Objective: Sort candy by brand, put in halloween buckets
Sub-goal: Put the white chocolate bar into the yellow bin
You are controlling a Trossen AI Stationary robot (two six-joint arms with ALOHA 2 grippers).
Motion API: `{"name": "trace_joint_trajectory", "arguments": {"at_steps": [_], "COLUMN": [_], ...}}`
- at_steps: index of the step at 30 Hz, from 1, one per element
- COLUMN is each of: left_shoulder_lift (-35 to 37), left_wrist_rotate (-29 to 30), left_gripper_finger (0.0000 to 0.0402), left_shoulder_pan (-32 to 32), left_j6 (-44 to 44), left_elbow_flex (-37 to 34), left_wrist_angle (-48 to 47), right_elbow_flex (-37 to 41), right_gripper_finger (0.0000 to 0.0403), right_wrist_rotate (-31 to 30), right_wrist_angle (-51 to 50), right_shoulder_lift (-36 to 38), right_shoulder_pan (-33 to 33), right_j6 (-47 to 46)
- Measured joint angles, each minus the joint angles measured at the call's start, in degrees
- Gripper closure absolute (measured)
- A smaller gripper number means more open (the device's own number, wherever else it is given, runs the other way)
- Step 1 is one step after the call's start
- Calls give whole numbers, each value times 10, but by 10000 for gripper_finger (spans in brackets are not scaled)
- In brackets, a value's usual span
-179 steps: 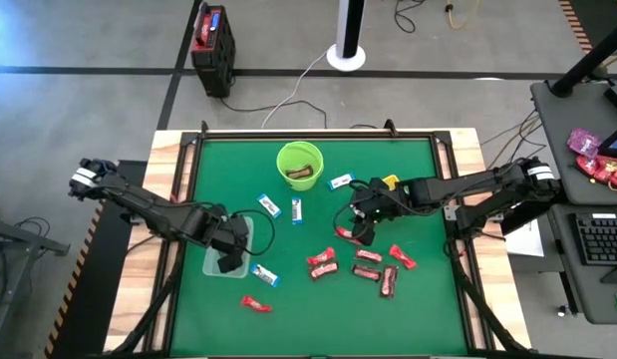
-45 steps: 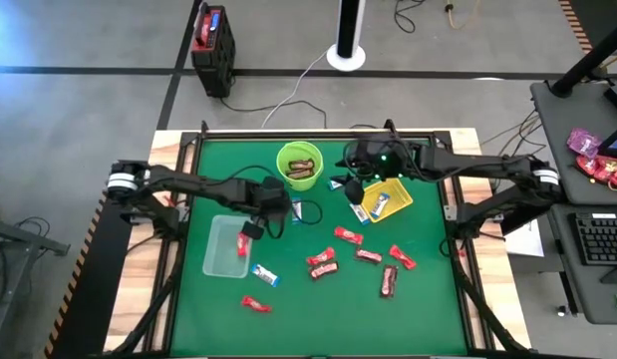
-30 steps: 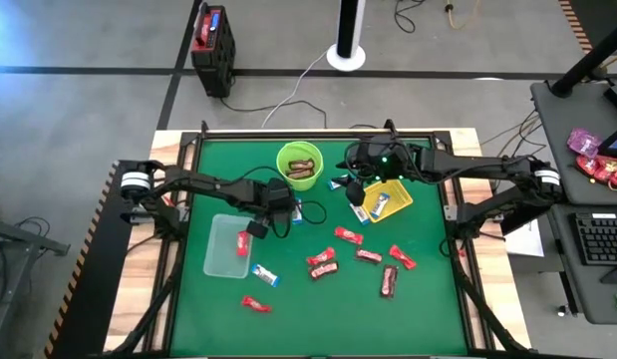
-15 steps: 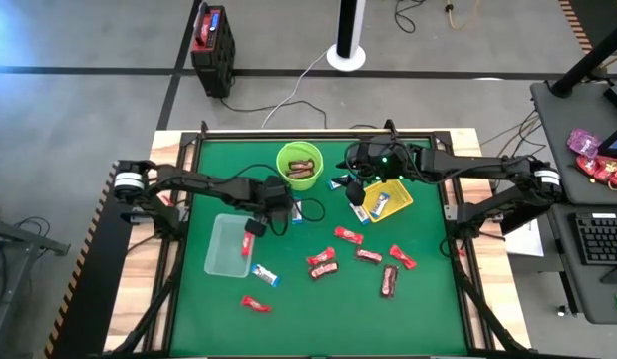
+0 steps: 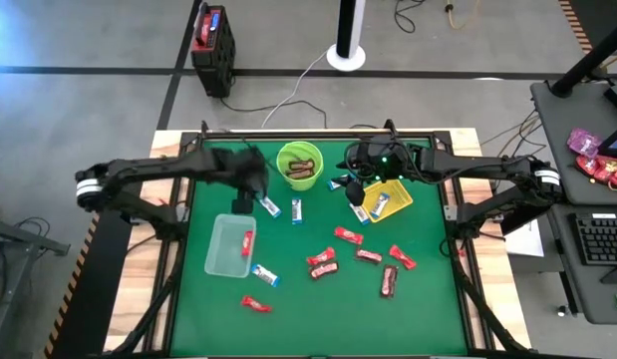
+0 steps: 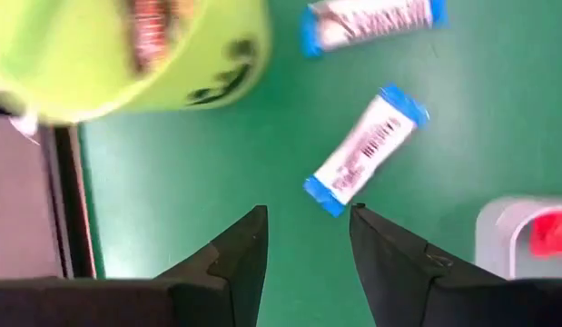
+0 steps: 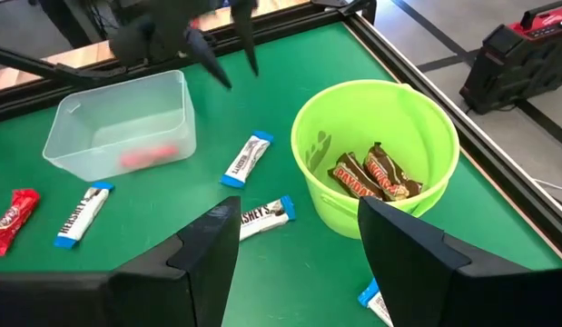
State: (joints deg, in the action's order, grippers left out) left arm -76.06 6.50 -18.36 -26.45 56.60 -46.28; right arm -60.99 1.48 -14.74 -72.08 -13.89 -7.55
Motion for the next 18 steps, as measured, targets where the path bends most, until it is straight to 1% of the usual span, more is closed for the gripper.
{"name": "trace_joint_trajectory", "arguments": {"at_steps": [3, 6, 9, 11, 14, 16, 18], "left_shoulder_lift": [20, 6, -8, -13, -21, -35, -52], "left_wrist_rotate": [-51, -95, -88, -73, -66, -71, -72], "left_gripper_finger": [261, 268, 279, 286, 301, 321, 351], "left_shoulder_pan": [-54, -86, -84, -84, -86, -81, -73], "left_j6": [58, 87, 80, 62, 26, 27, 51], "left_elbow_flex": [0, 0, 0, 0, 0, -1, -1], "left_wrist_angle": [12, 14, 25, 32, 44, 60, 66], "right_elbow_flex": [0, 1, 3, 8, 18, 26, 34], "right_gripper_finger": [186, 186, 186, 186, 186, 188, 188], "right_wrist_rotate": [0, 0, 0, 0, 0, 0, 0], "right_wrist_angle": [0, 0, 1, 0, 0, 0, -1], "right_shoulder_lift": [0, 0, 0, 0, 0, 0, 1], "right_shoulder_pan": [0, 0, 0, 0, 4, 9, 14], "right_j6": [0, 1, 2, 5, 0, -5, -10]}}
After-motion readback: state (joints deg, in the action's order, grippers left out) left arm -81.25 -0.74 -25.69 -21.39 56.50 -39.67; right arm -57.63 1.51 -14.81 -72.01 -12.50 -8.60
